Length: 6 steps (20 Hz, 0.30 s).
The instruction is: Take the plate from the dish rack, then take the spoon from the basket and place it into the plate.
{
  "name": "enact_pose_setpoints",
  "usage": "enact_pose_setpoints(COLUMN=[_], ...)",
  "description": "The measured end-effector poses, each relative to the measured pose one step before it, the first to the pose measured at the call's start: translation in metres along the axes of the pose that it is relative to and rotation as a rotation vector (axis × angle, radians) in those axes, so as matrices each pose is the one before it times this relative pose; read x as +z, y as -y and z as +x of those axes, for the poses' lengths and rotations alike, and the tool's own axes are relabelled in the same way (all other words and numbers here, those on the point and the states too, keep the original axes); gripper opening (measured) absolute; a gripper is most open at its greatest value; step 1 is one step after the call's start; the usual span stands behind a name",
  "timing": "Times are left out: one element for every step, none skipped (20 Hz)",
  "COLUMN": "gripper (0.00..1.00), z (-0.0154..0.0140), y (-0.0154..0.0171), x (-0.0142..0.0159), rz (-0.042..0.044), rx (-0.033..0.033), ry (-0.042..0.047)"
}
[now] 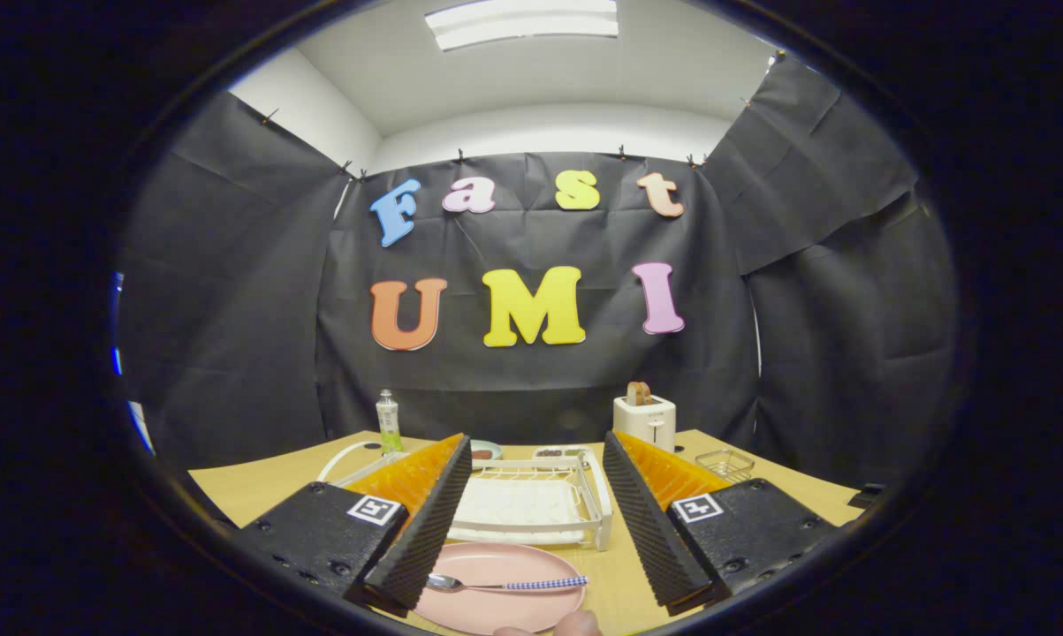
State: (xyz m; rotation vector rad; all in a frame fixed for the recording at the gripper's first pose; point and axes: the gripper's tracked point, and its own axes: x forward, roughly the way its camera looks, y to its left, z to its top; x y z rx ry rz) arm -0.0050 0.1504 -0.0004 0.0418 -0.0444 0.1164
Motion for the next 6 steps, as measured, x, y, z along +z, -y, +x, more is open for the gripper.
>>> enact_pose_setpoints(gripper=[0.96,0.96,0.96,0.96,0.96,0.96], z=[-0.00064,0.00009,0.00093,-0.00012,-0.00069,0.00011], y=[-0.00113,0.00036,0.00161,-0.00036,-0.00051,-0.00037], x=[-0.00085,-0.00015,0.00022,0.00154,0.00007,0.00019], rz=[0.00954,0.00387,0.0005,-0.00079,0.00051,0.0007], rx=[0.00441,-0.00034,-0.00187,-0.00065,0.00093,0.00107], ry=[-0.00451,0.00039,0.00071,0.00212,-0.00067,-0.00154])
